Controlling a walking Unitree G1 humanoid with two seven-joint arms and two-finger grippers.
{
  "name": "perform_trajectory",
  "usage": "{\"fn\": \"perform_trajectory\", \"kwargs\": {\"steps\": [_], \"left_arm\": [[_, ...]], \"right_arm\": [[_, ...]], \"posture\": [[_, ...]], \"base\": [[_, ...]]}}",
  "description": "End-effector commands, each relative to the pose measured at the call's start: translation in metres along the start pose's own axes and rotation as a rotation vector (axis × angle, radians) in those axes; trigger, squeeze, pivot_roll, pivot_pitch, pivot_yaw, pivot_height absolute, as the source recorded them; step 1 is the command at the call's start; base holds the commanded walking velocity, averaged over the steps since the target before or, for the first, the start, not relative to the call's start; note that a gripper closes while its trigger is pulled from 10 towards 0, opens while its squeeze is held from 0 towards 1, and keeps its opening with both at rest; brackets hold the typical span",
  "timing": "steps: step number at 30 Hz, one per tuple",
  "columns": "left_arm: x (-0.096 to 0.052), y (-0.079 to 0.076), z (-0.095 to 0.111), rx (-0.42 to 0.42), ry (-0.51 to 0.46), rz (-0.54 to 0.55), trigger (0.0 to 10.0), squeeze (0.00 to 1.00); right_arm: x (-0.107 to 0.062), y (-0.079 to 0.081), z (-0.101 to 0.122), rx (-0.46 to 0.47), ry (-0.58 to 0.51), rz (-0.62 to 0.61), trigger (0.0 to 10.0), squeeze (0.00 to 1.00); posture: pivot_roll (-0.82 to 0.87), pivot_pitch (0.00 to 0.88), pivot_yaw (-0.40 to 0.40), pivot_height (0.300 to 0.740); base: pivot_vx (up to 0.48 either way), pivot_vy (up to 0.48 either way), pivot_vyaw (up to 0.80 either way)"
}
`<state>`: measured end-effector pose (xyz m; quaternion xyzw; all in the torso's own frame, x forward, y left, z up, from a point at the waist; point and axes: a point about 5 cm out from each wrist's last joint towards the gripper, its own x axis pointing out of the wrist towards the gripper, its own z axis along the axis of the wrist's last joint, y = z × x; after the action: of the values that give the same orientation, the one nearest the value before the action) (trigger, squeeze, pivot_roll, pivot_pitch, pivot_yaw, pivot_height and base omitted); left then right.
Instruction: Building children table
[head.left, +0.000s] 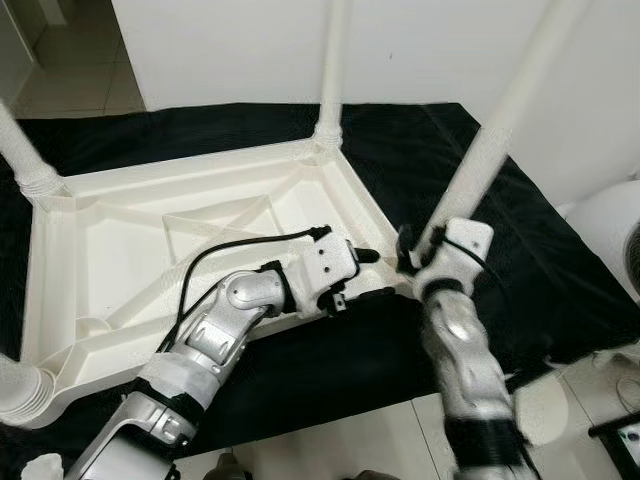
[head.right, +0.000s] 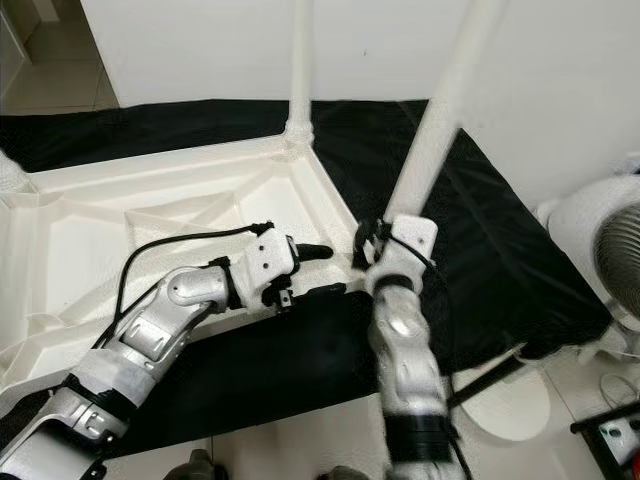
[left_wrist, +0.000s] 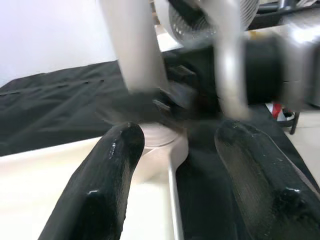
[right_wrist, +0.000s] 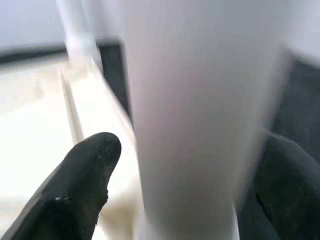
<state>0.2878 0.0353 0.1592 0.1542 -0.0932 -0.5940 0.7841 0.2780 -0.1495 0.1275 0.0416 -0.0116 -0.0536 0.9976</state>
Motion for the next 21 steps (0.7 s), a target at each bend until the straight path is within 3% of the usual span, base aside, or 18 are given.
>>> {"fn": "perform_trajectory", "kwargs": {"steps": [1, 4, 7, 15, 21], "left_arm": [[0.000, -0.003, -0.002, 0.002, 0.010, -0.040, 10.0, 0.00], [0.001, -0.003, -0.001, 0.001, 0.008, -0.040, 10.0, 0.00], [0.001, -0.003, -0.001, -0.001, 0.005, -0.044, 10.0, 0.00], [0.002, -0.002, 0.000, 0.004, 0.003, -0.048, 10.0, 0.00], [0.003, -0.001, 0.000, 0.007, 0.002, -0.051, 10.0, 0.00]], "right_arm": [[-0.004, -0.002, -0.005, -0.004, 0.017, 0.047, 10.0, 0.00], [-0.008, -0.007, -0.004, -0.017, 0.006, 0.096, 10.0, 0.00], [-0.011, -0.024, 0.000, -0.119, -0.024, 0.241, 10.0, 0.00], [0.000, -0.046, 0.001, -0.203, 0.001, 0.349, 10.0, 0.00], [0.008, -0.049, 0.002, -0.240, 0.004, 0.424, 10.0, 0.00]], "posture": [[-0.02, 0.012, -0.051, 0.740], [-0.02, 0.011, -0.051, 0.740], [-0.02, 0.011, -0.050, 0.740], [-0.02, 0.003, -0.039, 0.740], [-0.02, 0.000, -0.035, 0.740]], "base": [[0.000, 0.000, 0.00], [0.000, 0.000, 0.00], [0.000, 0.000, 0.00], [0.000, 0.000, 0.00], [0.000, 0.000, 0.00]]}}
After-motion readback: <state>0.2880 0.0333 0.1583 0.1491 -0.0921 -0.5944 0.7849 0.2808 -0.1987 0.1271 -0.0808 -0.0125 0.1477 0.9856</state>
